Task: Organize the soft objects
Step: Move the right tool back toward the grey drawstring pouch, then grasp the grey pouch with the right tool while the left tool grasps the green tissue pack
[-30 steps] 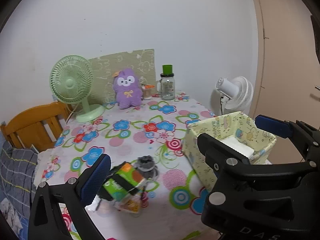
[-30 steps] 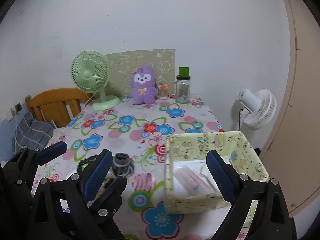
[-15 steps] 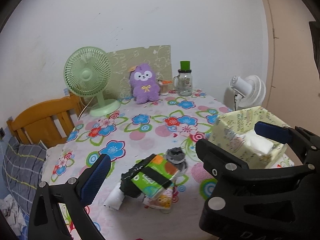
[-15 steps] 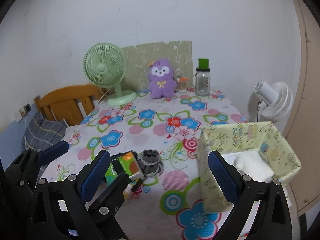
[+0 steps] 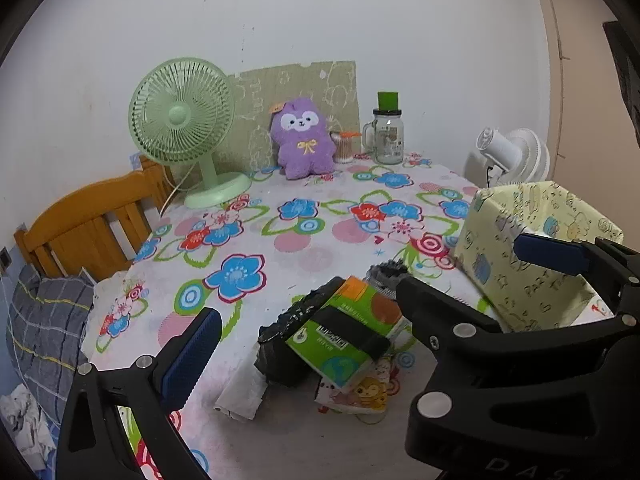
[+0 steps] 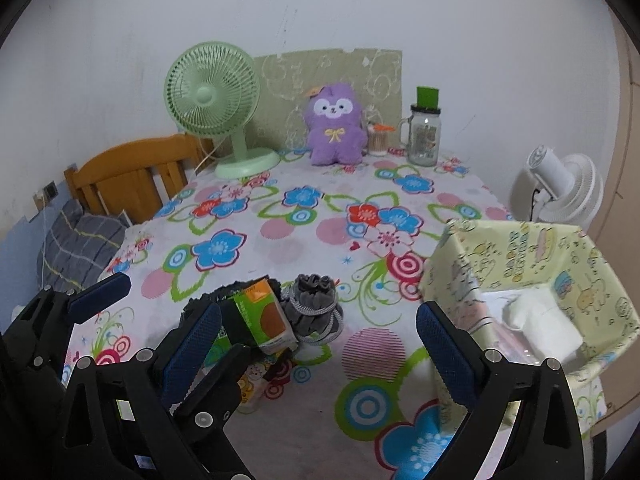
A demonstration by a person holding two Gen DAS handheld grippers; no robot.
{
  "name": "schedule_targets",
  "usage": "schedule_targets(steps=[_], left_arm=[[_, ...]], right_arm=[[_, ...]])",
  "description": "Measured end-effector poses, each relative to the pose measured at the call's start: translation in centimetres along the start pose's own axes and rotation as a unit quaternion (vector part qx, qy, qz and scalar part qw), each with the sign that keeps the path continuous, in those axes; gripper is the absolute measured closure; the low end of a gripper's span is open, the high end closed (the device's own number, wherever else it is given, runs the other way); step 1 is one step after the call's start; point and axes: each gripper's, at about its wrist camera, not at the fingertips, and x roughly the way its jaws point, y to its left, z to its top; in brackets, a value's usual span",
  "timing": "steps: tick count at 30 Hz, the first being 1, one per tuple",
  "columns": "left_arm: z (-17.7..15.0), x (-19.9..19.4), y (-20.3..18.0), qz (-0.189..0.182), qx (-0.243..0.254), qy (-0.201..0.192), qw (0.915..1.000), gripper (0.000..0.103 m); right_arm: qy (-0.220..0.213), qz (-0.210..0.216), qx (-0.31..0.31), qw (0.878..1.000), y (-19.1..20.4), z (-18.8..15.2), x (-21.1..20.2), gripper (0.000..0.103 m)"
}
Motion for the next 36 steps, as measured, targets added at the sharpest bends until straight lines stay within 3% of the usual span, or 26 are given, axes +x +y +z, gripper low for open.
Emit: schedule_targets(steps=[14,20,21,25,36], left_arm=[[-0.9,3.3,-0.1,-0.018,0.011,0.018,0.9996,0.001],[-1.0,4.2,-0.7,-0.032,0.014,0.027,0.999,0.023],[-1.1,4.2,-0.7,-0.039,0.012,0.029,0.9987,0.03],[-1.2,4.9,-0.7,-0.043,0.007,0.039,0.9983,0.04],[-1.0,5.7,0.8,-0.045,-0.021,0.041,0.9979,0.052]], right_arm=[[0.041,-0.009,-0.009,0.999,0.5,-0.5,4.0,0.004],[0.053,-0.009,-0.011,0.998,0.4,-0.6,5.1,0.004],[0.055,-0.01,-0.013,0.998,0.4,-0.6,5.2,0.004],[0.06,-0.013,-0.016,0.998,0.3,-0.7,5.6,0.004],[0.052,-0.014,0.002,0.999,0.2,0.0,6.6,0.004]])
